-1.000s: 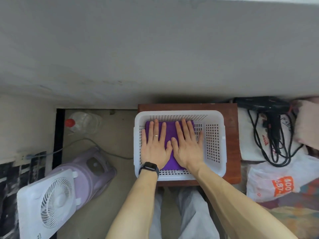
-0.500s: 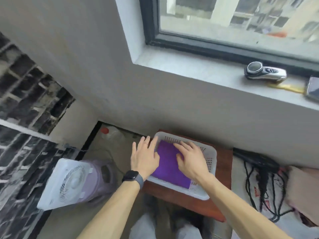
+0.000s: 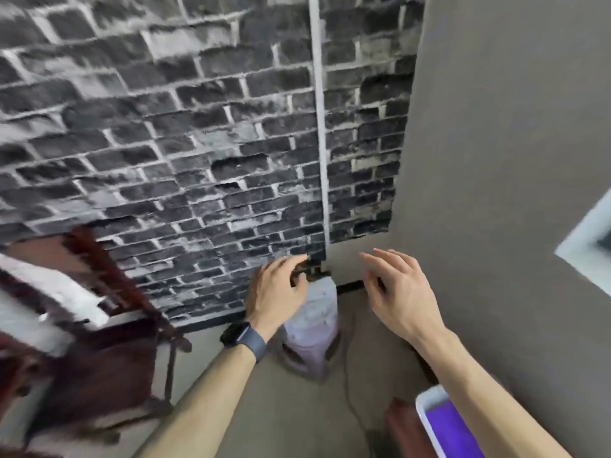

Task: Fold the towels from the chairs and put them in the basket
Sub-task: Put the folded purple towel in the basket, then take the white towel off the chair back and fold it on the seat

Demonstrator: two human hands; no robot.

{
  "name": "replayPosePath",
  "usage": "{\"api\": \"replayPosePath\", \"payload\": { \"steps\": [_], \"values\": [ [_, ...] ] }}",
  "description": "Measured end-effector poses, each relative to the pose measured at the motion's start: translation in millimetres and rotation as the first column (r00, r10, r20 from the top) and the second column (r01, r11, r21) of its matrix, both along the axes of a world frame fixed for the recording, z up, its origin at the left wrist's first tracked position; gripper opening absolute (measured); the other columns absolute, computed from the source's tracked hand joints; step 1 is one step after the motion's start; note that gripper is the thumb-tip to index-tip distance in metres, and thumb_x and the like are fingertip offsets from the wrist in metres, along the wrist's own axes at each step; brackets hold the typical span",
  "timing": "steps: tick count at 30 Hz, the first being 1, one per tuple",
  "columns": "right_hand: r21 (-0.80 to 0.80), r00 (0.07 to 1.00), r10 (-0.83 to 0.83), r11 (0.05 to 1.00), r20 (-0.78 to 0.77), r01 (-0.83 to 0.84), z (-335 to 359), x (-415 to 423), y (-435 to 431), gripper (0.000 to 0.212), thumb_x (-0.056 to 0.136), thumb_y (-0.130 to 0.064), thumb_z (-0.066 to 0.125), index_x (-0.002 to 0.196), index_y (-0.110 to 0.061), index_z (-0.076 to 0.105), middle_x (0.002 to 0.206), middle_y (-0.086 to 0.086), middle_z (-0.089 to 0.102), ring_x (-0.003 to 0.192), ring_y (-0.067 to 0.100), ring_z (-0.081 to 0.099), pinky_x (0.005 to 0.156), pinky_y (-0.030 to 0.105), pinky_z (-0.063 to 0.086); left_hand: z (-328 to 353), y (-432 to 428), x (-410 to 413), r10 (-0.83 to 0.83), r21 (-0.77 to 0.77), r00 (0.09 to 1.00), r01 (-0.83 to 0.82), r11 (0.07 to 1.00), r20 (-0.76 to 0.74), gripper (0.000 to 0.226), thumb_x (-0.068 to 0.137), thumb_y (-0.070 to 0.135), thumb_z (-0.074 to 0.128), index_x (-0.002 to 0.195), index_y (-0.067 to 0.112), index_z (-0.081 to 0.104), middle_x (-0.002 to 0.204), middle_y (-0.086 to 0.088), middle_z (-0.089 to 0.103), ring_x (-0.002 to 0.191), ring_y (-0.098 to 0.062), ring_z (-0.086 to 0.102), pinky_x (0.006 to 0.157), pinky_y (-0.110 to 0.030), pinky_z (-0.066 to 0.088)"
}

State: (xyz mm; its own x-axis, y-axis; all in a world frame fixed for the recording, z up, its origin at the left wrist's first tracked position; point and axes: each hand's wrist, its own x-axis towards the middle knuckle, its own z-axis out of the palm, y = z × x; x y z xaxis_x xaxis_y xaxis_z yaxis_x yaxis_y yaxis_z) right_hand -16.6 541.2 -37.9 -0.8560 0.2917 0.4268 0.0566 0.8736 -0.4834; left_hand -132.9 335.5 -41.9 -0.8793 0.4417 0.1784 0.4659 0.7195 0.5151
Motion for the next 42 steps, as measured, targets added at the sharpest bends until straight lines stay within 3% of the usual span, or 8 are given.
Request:
{"api": "replayPosePath", "payload": {
  "steps": [7,12,14,19,23,37,42],
  "values": [
    [0.076,0.912,0.411,0.909,-0.005,-0.409,41.4,-109.1,-174.5,0.041,0.095,-0.041,0.044,0.12,-0.023,0.071,0.12,-0.001,0.07,0.111,0.03,0.061,0.097,0.041,0.049,55.8,-220.8,-5.2,0.476,0.04,0.871,-0.475,0.879,-0.12,0.038,0.095,0.034,0.054,0.133,0.037,0.057,0.118,0.007,0.067,0.107,-0.017,0.061,0.09,-0.033,0.05],
    [0.081,0.816,0.578,0.813,0.008,-0.577,45.0,-149.2,-296.5,0.034,0.096,-0.038,0.047,0.115,-0.023,0.07,0.118,-0.004,0.07,0.107,0.03,0.062,0.092,0.041,0.05,63.9,-346.6,5.3,0.647,0.025,0.76,-0.646,0.763,-0.061,0.038,0.094,0.033,0.054,0.131,0.038,0.056,0.113,0.008,0.069,0.103,-0.015,0.065,0.081,-0.029,0.051],
    [0.095,0.78,0.623,0.774,0.06,-0.626,42.2,-164.6,-345.0,0.036,0.097,-0.046,0.041,0.118,-0.028,0.065,0.122,-0.007,0.067,0.111,0.028,0.061,0.095,0.041,0.048,66.9,-392.7,5.8,0.69,0.006,0.722,-0.691,0.723,-0.054,0.038,0.095,0.031,0.054,0.133,0.036,0.056,0.119,0.005,0.068,0.11,-0.02,0.062,0.085,-0.031,0.05],
    [0.056,0.717,0.688,0.716,0.114,-0.696,44.2,-198.6,-454.4,0.04,0.095,-0.052,0.037,0.124,-0.033,0.059,0.129,-0.006,0.064,0.118,0.027,0.057,0.098,0.046,0.048,71.1,-494.8,-9.9,0.762,-0.003,0.646,-0.763,0.646,-0.041,0.044,0.096,0.033,0.052,0.139,0.037,0.051,0.132,0.0,0.062,0.121,-0.025,0.055,0.098,-0.035,0.047],
    [0.043,0.681,0.721,0.682,0.131,-0.73,48.7,-223.5,-511.3,0.044,0.095,-0.052,0.038,0.129,-0.035,0.058,0.133,-0.007,0.063,0.126,0.023,0.053,0.106,0.041,0.042,67.6,-548.3,-29.3,0.797,0.004,0.604,-0.797,0.604,0.019,0.045,0.097,0.036,0.05,0.142,0.037,0.048,0.143,0.004,0.054,0.131,-0.022,0.05,0.105,-0.038,0.045],
    [-0.062,0.648,0.74,0.666,0.181,-0.743,9.0,-398.9,-630.8,0.038,0.097,-0.042,0.051,0.134,-0.033,0.058,0.131,-0.009,0.062,0.121,0.025,0.05,0.101,0.04,0.045,36.6,-648.2,-214.9,0.759,-0.018,0.636,-0.764,0.644,0.141,0.046,0.098,0.034,0.05,0.144,0.035,0.044,0.147,0.002,0.049,0.132,-0.022,0.048,0.107,-0.04,0.044],
    [-0.06,0.653,0.74,0.668,0.163,-0.742,-11.4,-475.6,-660.7,0.03,0.096,-0.032,0.058,0.125,-0.024,0.065,0.124,-0.005,0.067,0.115,0.024,0.057,0.103,0.035,0.042,23.9,-675.4,-292.1,0.742,-0.022,0.633,-0.758,0.652,0.221,0.046,0.099,0.034,0.05,0.145,0.033,0.045,0.147,0.002,0.05,0.134,-0.019,0.047,0.106,-0.033,0.041]
  ]
}}
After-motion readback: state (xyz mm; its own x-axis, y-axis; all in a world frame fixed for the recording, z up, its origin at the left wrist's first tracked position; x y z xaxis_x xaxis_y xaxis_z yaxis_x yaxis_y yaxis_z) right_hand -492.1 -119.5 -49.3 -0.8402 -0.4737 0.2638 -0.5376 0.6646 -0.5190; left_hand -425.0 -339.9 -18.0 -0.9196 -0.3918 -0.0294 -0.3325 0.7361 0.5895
